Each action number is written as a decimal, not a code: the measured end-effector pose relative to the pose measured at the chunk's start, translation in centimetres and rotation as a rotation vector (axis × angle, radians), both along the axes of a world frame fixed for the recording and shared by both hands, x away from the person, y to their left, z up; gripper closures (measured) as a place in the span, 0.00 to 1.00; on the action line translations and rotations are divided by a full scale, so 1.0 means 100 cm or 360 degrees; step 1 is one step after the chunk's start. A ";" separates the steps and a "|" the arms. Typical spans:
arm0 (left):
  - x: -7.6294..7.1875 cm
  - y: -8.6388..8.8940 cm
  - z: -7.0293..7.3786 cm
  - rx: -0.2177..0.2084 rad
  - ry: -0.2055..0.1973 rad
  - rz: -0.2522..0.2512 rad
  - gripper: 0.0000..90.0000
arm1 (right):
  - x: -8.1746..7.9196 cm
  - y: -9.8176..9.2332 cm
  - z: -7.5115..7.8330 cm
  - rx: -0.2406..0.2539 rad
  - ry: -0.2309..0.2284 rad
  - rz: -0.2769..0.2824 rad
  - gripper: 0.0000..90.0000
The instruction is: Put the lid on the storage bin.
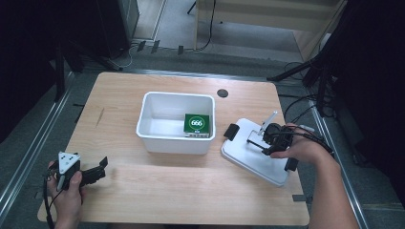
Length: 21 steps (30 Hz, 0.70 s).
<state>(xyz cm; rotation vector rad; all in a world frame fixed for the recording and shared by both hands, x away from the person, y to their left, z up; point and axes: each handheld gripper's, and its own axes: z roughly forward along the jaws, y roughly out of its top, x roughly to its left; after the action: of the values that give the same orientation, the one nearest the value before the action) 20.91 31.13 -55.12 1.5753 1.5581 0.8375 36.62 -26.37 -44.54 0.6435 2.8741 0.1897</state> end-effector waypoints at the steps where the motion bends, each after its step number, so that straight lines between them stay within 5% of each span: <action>1: 0.000 0.000 0.000 0.0000 0.0000 -0.0001 0.00 | 0.000 -0.001 -0.002 0.0000 -0.0008 -0.0015 0.66; 21: 0.000 0.000 0.000 -0.0003 -0.0003 -0.0002 0.00 | 0.012 0.007 -0.010 -0.0072 -0.0107 -0.0035 0.93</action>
<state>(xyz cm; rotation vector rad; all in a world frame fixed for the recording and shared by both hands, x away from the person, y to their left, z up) 20.90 31.15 -55.12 1.5734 1.5559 0.8363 37.78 -25.64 -45.59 0.6472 2.7971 0.1405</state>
